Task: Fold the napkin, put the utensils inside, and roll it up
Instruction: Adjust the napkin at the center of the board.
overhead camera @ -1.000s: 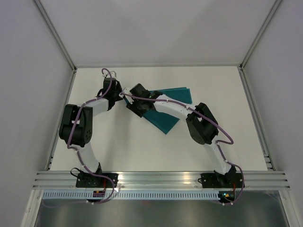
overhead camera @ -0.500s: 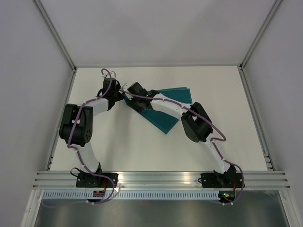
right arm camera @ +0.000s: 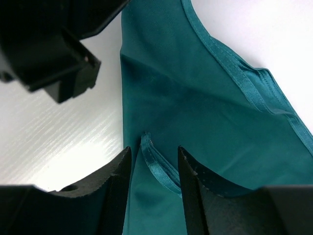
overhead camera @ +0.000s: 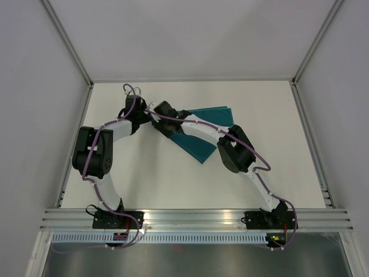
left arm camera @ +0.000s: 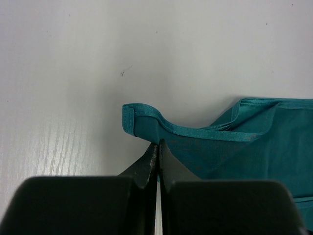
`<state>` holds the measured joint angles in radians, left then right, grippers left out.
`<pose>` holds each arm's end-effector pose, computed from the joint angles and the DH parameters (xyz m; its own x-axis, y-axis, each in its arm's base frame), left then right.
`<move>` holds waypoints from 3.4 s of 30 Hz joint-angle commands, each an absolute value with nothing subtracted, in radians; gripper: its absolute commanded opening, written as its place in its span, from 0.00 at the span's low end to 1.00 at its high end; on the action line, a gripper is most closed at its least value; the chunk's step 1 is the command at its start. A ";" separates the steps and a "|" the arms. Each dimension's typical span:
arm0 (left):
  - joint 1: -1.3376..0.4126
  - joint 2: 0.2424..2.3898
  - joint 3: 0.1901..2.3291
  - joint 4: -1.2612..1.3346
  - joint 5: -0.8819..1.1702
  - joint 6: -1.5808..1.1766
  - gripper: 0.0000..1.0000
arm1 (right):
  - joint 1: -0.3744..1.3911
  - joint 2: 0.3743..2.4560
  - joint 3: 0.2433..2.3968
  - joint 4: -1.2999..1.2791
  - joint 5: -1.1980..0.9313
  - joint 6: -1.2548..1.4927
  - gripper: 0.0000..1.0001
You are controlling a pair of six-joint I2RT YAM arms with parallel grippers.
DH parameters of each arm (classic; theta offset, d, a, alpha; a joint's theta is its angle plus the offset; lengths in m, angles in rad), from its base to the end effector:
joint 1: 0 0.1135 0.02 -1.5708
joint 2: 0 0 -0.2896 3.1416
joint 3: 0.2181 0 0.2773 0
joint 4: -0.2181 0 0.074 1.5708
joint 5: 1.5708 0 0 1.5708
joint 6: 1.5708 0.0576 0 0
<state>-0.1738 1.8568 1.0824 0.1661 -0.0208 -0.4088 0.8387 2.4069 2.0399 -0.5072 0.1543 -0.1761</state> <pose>0.4387 -0.0758 0.1697 -0.5785 -0.3019 -0.7577 -0.0805 0.9456 -0.3153 0.4030 0.4352 0.1661 -0.3876 -0.6902 -0.6110 -0.7485 0.6225 -0.2285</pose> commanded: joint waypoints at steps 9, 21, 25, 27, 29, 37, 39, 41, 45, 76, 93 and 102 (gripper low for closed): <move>-0.164 1.884 1.120 0.189 -0.005 -0.436 0.02 | 0.844 2.441 2.095 -0.502 0.163 -0.155 0.31; -0.152 1.887 1.120 0.192 0.031 -0.436 0.02 | 0.841 2.255 1.988 -0.496 0.189 -0.163 0.06; -0.146 1.888 1.115 0.199 0.040 -0.437 0.02 | 0.816 2.110 1.831 -0.479 0.183 -0.161 0.06; -0.143 1.888 1.114 0.202 0.048 -0.439 0.02 | 0.802 2.008 1.766 -0.477 0.170 -0.164 0.06; -0.140 1.890 1.114 0.202 0.051 -0.440 0.02 | 0.782 1.897 1.656 -0.468 0.167 -0.172 0.06; -0.137 1.891 1.112 0.209 0.060 -0.448 0.02 | 0.712 1.551 1.281 -0.485 0.167 -0.181 0.06; -0.137 1.893 1.112 0.209 0.067 -0.448 0.02 | 0.704 1.456 1.194 -0.502 0.170 -0.181 0.06; -0.133 1.894 1.112 0.210 0.071 -0.446 0.02 | 0.692 1.361 1.140 -0.523 0.172 -0.183 0.07; -0.133 1.894 1.112 0.210 0.078 -0.443 0.02 | 0.689 1.221 1.023 -0.571 0.192 -0.181 0.07; -0.130 1.899 1.115 0.215 0.101 -0.436 0.02 | 0.751 1.593 1.330 -0.592 0.097 -0.242 0.08; -0.130 1.905 1.118 0.218 0.117 -0.433 0.02 | 0.850 1.980 1.617 -0.506 0.167 -0.218 0.07; -0.127 1.914 1.140 0.183 0.083 -0.446 0.02 | 0.873 2.046 1.663 -0.485 0.218 -0.221 0.06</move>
